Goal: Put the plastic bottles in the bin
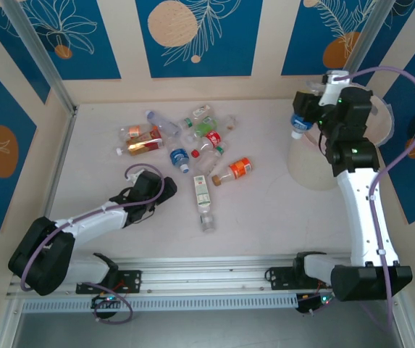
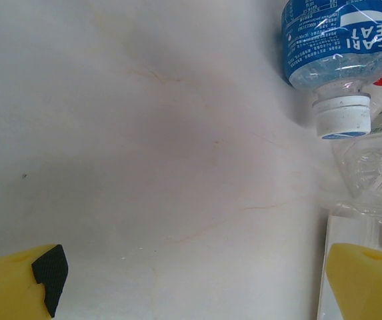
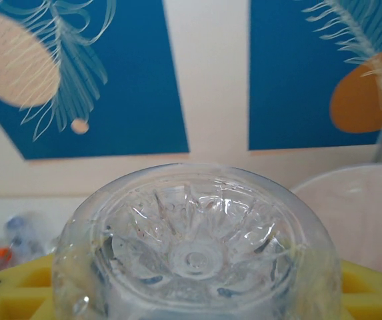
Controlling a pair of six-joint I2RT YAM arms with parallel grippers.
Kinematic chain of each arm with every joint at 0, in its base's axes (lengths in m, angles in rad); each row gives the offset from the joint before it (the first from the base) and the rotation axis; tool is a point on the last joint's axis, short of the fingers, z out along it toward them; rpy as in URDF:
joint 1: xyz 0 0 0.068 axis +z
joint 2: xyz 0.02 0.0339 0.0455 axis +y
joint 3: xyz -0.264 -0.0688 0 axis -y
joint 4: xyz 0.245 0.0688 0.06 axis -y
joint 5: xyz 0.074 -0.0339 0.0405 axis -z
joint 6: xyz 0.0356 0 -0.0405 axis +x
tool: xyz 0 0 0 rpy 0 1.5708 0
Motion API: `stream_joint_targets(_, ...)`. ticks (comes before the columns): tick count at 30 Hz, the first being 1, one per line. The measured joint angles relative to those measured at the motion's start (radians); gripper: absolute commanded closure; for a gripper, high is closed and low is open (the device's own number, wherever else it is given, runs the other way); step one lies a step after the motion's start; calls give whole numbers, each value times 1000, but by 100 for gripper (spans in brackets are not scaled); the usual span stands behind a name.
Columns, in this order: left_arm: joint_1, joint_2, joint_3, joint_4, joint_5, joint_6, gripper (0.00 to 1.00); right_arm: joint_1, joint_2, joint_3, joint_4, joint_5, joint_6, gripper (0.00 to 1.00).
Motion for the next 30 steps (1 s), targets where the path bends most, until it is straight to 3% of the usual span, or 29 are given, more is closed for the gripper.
stream_joint_targets(12, 4, 0, 0, 11, 0, -1, 0, -317, 2, 4, 27, -40, 156, 56)
stream_joint_targets(17, 4, 0, 0, 16, 0, -1, 0, -471, 52, 33, 28, -220, 237, 56)
stream_joint_targets(21, 5, 0, 0, 17, 0, -1, 0, -450, 111, 101, 18, -367, 252, 55)
stream_joint_targets(24, 5, 0, 0, 19, 1, -1, 0, -417, 106, 106, 13, -325, 251, 55)
stream_joint_targets(30, 6, 3, 0, 26, 1, -2, 0, -420, 102, 108, 16, -92, 174, 55)
